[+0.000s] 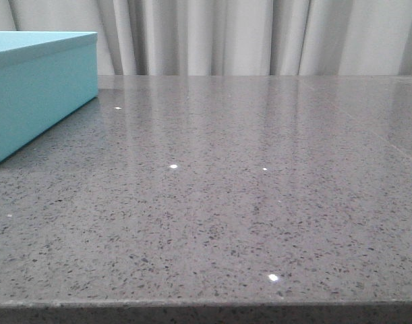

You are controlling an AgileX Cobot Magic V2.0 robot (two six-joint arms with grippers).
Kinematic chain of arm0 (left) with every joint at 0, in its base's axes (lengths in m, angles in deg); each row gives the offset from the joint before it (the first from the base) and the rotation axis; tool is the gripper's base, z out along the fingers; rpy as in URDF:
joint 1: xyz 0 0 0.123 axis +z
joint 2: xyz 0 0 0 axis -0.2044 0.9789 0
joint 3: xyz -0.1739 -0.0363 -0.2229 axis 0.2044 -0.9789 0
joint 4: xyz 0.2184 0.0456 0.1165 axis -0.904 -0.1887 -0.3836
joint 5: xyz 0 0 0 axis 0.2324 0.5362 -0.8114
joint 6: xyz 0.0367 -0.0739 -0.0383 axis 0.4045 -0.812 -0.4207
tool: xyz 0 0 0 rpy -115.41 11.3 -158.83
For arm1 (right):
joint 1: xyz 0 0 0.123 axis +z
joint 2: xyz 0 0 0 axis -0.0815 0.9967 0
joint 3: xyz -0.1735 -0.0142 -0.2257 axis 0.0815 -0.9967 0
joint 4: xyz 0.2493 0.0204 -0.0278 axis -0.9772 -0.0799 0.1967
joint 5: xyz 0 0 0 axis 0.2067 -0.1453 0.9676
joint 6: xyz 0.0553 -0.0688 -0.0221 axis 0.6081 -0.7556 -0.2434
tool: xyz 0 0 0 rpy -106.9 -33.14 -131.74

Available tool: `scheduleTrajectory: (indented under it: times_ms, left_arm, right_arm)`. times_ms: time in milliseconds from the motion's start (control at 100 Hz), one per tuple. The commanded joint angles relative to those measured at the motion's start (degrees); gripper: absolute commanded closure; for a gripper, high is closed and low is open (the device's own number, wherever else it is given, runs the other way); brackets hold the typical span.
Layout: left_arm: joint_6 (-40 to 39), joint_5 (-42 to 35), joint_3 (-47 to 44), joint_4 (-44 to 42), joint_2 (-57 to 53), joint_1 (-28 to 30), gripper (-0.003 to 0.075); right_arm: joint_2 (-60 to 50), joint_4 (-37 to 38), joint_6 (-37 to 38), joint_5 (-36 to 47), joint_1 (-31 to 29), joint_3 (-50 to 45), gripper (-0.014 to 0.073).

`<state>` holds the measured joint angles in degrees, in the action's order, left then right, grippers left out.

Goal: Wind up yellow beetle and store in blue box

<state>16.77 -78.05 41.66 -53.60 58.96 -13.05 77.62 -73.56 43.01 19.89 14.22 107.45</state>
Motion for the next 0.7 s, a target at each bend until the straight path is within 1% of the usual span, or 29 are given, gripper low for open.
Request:
scheduleTrajectory:
  times_ms: [0, 690]
  left_arm:
    - [-0.6, -4.1, -1.2, 0.1, -1.8, 0.1, 0.0739]
    - [-0.6, -4.1, -1.2, 0.1, -1.8, 0.1, 0.0739]
  right_arm:
    - [0.4, 0.9, -0.7, 4.6, -0.1, 1.3, 0.0661]
    - [0.4, 1.7, -0.7, 4.7, -0.1, 1.2, 0.0661]
